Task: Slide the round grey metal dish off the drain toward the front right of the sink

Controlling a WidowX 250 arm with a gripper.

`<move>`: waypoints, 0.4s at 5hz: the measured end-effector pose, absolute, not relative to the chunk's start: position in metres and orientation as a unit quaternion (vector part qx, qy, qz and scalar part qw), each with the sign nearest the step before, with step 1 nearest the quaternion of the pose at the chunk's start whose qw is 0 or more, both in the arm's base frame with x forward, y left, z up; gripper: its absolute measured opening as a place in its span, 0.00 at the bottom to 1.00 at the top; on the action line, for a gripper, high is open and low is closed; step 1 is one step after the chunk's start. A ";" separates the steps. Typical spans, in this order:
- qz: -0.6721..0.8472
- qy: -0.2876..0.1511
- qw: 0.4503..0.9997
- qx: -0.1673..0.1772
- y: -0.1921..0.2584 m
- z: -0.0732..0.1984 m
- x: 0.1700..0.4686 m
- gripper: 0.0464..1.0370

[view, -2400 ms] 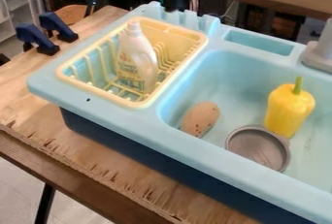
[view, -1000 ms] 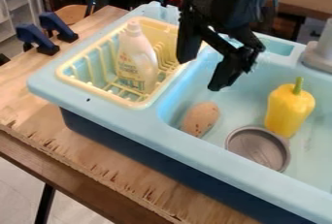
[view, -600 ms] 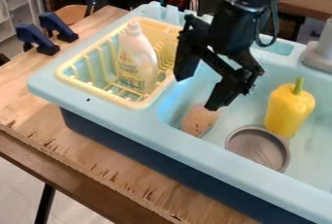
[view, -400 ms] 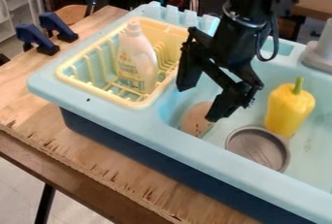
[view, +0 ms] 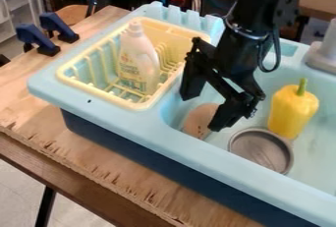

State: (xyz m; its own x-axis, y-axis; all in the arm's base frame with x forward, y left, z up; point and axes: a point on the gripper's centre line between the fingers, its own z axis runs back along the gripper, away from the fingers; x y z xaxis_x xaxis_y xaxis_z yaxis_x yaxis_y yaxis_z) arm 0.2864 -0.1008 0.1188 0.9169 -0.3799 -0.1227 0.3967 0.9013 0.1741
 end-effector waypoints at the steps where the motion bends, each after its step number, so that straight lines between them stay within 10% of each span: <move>1: -0.198 0.059 0.974 0.094 -0.103 0.109 0.283 0.97; 2: -0.200 0.062 0.973 0.094 -0.105 0.100 0.282 0.97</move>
State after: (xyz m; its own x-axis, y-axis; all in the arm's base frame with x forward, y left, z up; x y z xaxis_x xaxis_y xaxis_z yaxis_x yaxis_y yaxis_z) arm 0.2818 -0.1053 0.0995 0.9122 -0.3780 -0.1582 0.4014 0.9020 0.1590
